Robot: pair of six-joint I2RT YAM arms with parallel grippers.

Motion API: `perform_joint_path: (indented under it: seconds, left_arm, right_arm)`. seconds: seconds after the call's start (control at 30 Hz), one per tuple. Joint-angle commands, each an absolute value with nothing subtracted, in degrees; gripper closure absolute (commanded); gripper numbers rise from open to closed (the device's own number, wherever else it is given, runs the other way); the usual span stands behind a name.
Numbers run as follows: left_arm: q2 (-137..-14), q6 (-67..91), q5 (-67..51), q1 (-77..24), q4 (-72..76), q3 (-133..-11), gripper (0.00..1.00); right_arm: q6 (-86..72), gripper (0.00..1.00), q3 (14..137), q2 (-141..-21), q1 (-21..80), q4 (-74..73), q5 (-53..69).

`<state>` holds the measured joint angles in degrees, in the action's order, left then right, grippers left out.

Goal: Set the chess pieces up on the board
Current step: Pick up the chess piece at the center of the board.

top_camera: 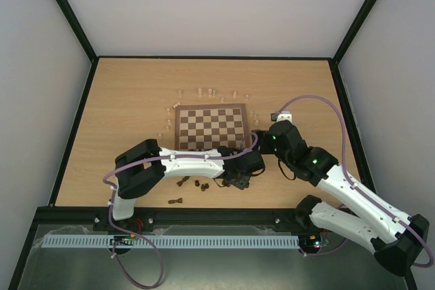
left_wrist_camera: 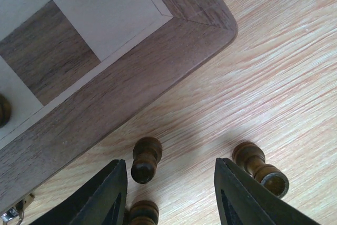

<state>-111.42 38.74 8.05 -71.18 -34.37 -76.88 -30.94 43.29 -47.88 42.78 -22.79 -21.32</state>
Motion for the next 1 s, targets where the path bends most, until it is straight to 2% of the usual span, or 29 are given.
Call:
perform_joint_path:
  seconds: [0.0,0.43,0.53,0.67,0.97]
  left_arm:
    - [-113.87,37.88,8.96,-69.7,-35.32,-77.83,0.52]
    - [-115.39,37.78,9.65,-68.42,-34.8,-77.02,0.76]
    - [-115.21,37.69,9.67,-68.13,-34.69,-77.06,0.87]
    - [-114.13,37.74,9.91,-68.12,-35.59,-77.47,0.96]
    - [-108.46,37.9,10.43,-68.38,-40.41,-77.33,0.98]
  right_arm:
    - [-31.03,0.08,43.42,-46.18,43.86,-22.37,-16.81]
    - [-31.12,0.13,43.33,-44.54,43.77,-22.45,-17.78]
    - [-31.2,0.15,43.42,-43.9,43.69,-22.49,-18.17]
    - [-31.37,0.16,43.42,-42.96,43.68,-22.59,-18.84]
    - [-31.94,0.18,43.44,-40.12,43.57,-23.01,-21.13]
